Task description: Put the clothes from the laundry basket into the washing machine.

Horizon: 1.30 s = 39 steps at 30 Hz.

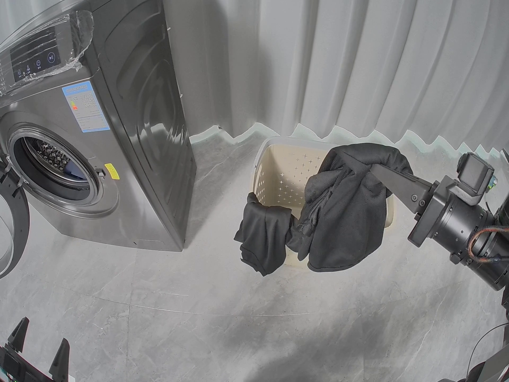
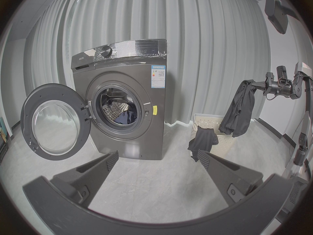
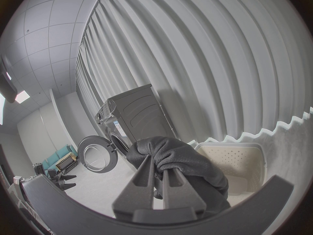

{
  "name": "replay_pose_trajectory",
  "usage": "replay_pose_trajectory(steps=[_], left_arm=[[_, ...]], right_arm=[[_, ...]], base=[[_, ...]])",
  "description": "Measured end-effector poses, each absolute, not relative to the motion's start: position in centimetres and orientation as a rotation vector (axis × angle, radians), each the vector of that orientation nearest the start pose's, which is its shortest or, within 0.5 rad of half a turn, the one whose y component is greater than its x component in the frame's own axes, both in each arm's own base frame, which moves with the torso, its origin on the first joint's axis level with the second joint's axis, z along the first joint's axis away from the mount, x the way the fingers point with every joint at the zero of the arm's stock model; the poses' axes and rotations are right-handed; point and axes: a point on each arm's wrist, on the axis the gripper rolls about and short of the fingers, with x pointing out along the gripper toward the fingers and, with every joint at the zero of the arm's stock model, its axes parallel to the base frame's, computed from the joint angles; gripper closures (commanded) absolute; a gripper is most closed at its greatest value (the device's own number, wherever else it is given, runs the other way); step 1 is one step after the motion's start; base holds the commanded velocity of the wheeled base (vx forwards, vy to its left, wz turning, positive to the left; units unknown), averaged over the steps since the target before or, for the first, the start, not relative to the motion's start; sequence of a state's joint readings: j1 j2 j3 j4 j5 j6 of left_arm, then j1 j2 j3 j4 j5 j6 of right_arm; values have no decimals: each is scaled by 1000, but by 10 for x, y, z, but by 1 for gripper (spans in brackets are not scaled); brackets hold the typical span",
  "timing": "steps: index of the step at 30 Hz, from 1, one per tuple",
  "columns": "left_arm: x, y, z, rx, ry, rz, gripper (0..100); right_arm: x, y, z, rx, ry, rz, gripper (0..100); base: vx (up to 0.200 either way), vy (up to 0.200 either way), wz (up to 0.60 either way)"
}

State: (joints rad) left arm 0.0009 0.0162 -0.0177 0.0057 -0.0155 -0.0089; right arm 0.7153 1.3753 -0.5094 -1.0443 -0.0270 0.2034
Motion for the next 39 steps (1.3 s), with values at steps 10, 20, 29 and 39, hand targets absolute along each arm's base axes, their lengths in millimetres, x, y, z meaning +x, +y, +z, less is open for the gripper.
replay_pose_trajectory(steps=[10,20,29,39], left_arm=[[-23,0,80,-8,4,-14,0],[-23,0,80,-9,4,-14,0],[-23,0,80,-9,5,-14,0],[-23,0,80,-8,4,-14,0]], right_arm=[[162,140,228,260,-96,705,100],[162,141,228,262,-99,706,100],[164,142,227,263,-101,707,100],[164,143,225,263,-96,708,100]], base=[[0,200,0],[0,200,0],[0,200,0],[-20,60,0]])
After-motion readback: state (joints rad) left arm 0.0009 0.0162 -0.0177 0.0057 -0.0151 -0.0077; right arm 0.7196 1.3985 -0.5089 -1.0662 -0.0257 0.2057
